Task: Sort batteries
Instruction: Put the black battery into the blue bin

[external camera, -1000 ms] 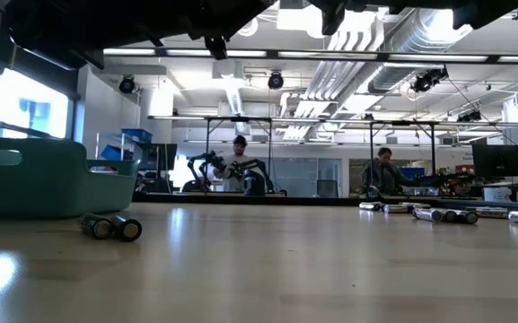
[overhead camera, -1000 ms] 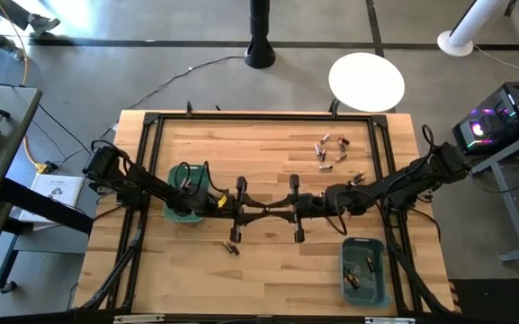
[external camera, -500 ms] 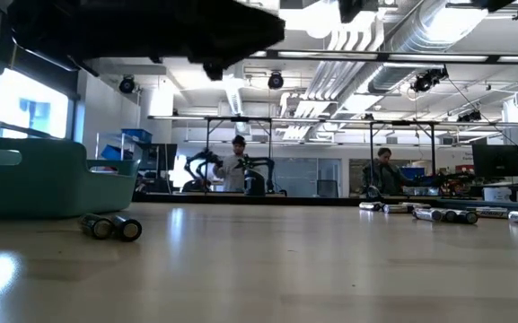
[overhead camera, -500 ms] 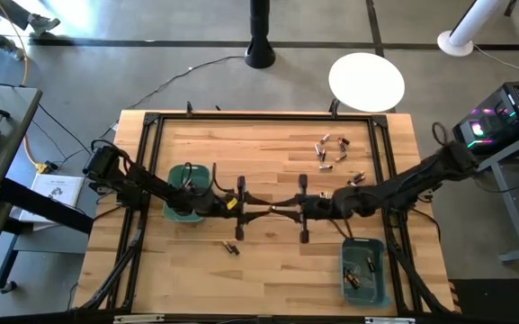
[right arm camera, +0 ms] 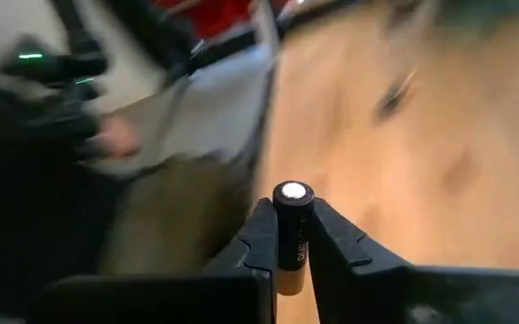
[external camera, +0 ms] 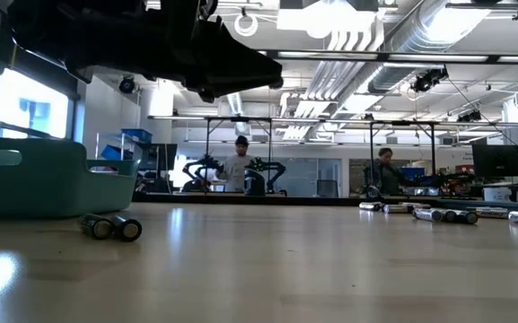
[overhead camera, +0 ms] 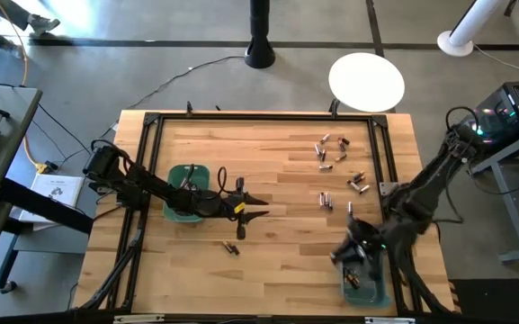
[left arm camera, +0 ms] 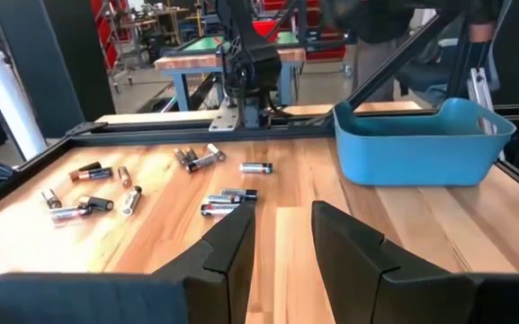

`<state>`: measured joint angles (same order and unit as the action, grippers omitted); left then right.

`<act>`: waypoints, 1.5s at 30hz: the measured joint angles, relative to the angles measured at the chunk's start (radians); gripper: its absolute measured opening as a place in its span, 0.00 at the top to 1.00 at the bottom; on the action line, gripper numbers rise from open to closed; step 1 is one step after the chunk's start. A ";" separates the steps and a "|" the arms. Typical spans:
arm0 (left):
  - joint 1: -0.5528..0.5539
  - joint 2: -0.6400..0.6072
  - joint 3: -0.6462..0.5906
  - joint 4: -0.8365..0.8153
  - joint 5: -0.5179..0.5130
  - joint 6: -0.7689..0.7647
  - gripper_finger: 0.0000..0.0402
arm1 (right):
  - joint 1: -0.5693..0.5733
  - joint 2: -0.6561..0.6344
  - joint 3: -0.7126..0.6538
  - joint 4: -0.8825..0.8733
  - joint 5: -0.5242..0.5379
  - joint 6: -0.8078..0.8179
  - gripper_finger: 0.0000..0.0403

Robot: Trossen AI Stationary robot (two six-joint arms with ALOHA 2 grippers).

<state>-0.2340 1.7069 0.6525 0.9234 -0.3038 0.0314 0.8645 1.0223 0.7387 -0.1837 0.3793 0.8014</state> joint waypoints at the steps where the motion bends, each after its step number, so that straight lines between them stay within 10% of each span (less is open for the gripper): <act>1: 0.000 0.000 0.000 0.000 0.000 0.005 0.74 | 0.034 -0.001 0.000 -0.013 -0.013 0.099 0.95; 13: 0.032 0.000 0.000 0.009 0.000 0.006 0.74 | 0.174 0.238 0.000 -0.258 -0.198 0.783 0.95; 31: 0.064 -0.024 0.000 0.040 0.006 0.053 0.74 | 0.136 0.419 0.000 -0.366 -0.330 0.803 0.89; 45: 0.009 -0.344 0.056 -0.523 -0.273 0.267 0.74 | 0.075 0.380 0.000 -0.448 -0.330 0.736 0.70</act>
<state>-0.2245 1.3625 0.7085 0.4008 -0.5770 0.2987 0.9398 1.4020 0.7387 -0.6313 0.0498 1.5372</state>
